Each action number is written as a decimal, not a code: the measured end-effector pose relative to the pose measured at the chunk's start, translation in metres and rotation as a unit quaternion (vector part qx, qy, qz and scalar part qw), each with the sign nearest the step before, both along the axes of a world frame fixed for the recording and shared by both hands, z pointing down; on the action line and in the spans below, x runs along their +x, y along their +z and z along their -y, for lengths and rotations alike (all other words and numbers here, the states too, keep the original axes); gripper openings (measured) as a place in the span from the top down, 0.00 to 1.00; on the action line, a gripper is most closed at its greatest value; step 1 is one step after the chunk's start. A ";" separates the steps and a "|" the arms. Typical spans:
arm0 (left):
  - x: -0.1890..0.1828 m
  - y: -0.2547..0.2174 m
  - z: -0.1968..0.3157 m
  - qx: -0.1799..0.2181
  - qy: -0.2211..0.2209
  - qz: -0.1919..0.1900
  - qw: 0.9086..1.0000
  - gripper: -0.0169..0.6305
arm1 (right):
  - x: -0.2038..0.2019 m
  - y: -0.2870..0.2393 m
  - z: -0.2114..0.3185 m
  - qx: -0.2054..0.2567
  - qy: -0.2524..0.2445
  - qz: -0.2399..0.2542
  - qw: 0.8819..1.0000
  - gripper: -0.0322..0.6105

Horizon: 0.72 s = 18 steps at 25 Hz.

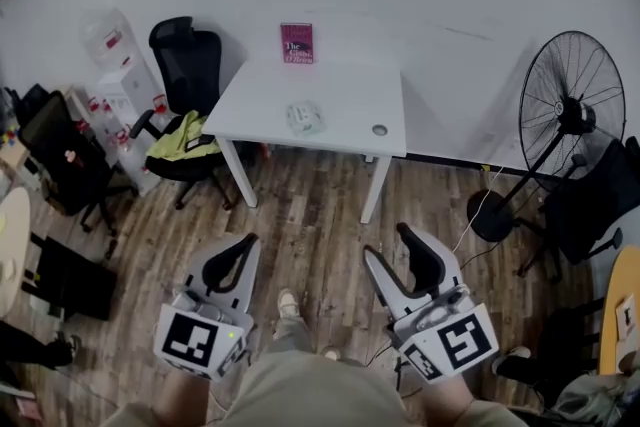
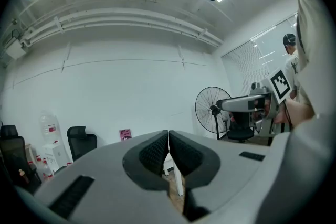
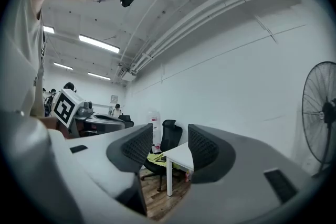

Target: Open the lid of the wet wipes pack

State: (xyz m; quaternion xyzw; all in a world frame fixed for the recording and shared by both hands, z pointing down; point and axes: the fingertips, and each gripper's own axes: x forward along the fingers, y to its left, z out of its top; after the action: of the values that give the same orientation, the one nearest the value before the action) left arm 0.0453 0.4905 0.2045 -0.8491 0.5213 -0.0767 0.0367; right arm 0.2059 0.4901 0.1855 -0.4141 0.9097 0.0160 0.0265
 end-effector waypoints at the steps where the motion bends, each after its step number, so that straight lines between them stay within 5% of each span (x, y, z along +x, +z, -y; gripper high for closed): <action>1: -0.002 0.000 0.003 0.000 -0.004 -0.001 1.000 0.94 | 0.003 0.001 0.005 0.000 0.006 -0.001 1.000 0.62; 18: -0.051 0.031 0.142 -0.020 -0.015 -0.009 1.000 0.94 | -0.046 0.037 0.144 -0.037 0.003 -0.039 0.999 0.62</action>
State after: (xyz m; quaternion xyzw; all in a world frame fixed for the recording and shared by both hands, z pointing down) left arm -0.0056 0.3488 0.2351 -0.8427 0.5323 -0.0794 0.0140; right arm 0.1604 0.3456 0.2225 -0.4166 0.9088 -0.0018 -0.0241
